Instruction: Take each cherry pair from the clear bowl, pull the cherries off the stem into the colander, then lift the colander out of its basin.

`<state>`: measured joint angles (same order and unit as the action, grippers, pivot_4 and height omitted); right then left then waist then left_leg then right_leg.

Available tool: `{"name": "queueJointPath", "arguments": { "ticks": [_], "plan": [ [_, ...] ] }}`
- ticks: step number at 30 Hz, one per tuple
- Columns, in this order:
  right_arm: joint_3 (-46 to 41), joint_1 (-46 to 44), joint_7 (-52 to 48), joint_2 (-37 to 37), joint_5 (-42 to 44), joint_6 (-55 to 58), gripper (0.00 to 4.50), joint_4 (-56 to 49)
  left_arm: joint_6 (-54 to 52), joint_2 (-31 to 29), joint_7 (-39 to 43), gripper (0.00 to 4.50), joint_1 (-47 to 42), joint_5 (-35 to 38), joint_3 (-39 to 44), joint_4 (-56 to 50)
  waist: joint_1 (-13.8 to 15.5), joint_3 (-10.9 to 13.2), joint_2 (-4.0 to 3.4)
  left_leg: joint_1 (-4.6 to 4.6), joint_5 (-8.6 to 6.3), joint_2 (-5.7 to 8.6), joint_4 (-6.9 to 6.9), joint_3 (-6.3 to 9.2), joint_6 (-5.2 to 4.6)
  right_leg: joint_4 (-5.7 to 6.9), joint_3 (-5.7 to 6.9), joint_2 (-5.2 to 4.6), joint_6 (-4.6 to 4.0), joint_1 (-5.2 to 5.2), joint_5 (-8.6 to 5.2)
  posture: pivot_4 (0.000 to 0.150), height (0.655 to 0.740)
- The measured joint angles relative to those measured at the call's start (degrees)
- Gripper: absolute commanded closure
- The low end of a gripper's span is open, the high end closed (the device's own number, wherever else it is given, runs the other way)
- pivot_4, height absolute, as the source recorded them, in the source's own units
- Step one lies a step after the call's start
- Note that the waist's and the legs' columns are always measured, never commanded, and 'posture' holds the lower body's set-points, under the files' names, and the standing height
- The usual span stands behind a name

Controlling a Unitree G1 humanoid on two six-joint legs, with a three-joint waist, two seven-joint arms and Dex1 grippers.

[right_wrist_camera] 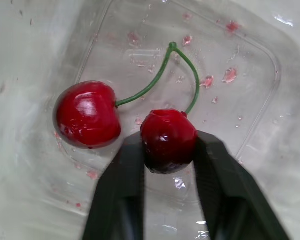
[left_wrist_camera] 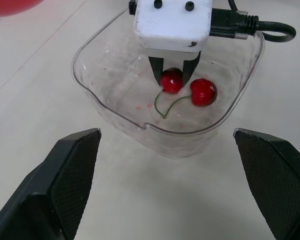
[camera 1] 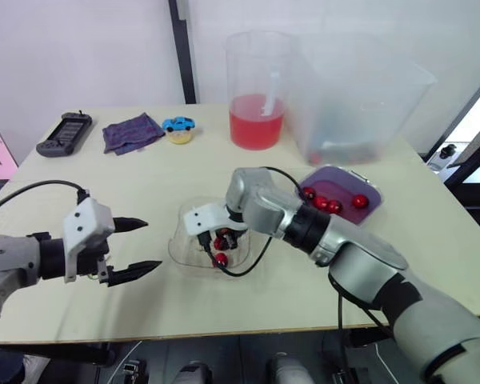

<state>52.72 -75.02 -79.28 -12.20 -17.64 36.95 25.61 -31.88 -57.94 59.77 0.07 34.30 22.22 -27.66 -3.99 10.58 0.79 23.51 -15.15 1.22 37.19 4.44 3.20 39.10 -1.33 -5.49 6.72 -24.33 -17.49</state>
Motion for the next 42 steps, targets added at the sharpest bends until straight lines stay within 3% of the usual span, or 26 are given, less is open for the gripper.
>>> {"name": "queueJointPath", "arguments": {
  "ticks": [7,13,18,21,28,35,42],
  "plan": [
    [-4.52,-0.77,-0.17,-1.56,0.19,-1.67,3.85,-1.85,-1.61,1.49,-0.83,0.00,-2.75,3.02,0.07,0.65,0.03,0.00,0.00,0.00,0.00,0.00,0.00,0.01,0.00,0.00,0.00,0.00,0.00,0.00,0.00,0.150,0.7337],
    [-19.09,-1.71,0.69,-4.89,7.21,-4.49,3.85,-9.63,-7.52,8.70,-11.14,0.00,-19.12,14.13,4.01,7.36,0.42,-0.03,0.07,0.01,0.00,0.02,0.08,0.12,0.01,0.02,0.12,-0.02,0.00,0.08,0.00,0.150,0.7337],
    [-27.24,-0.47,4.81,-6.26,11.75,-12.54,3.85,-12.16,-9.36,11.13,-18.63,0.00,-28.51,16.47,4.76,15.15,-0.07,-0.04,0.09,0.01,0.19,0.04,0.08,0.10,0.33,0.03,0.13,-0.04,0.01,0.08,0.00,0.150,0.7337],
    [-31.74,1.49,14.05,-5.26,11.61,-14.82,3.85,-12.27,-10.23,12.95,-20.77,0.00,-34.87,17.15,3.77,19.82,-0.03,-0.04,0.09,0.02,0.26,0.05,0.07,0.10,0.46,0.07,0.13,-0.04,0.00,0.06,0.00,0.150,0.7337],
    [-33.17,7.87,42.06,-3.62,-0.31,-25.11,3.85,-14.19,-8.59,18.74,-22.68,0.00,-43.74,15.89,-1.15,24.20,-0.03,-0.07,0.14,0.02,0.29,0.08,0.08,0.04,0.50,0.07,0.08,-0.06,0.00,0.04,0.00,0.150,0.7337],
    [-35.27,13.89,52.22,4.13,-1.30,-18.09,3.85,-18.94,-4.86,24.29,-22.20,0.00,-49.44,12.73,-5.70,27.07,-0.32,-0.07,0.14,0.02,0.29,0.06,0.04,0.03,0.51,0.11,0.03,-0.02,0.00,-0.01,0.00,0.150,0.7337],
    [-36.18,16.04,56.50,4.74,-2.66,-13.23,3.85,-25.37,-5.80,25.35,-21.43,0.00,-49.94,12.48,-6.12,29.49,-0.06,-0.07,0.14,0.02,0.29,0.08,0.08,0.05,0.51,0.12,0.04,-0.03,0.00,0.02,0.00,0.150,0.7337]
  ]
}}
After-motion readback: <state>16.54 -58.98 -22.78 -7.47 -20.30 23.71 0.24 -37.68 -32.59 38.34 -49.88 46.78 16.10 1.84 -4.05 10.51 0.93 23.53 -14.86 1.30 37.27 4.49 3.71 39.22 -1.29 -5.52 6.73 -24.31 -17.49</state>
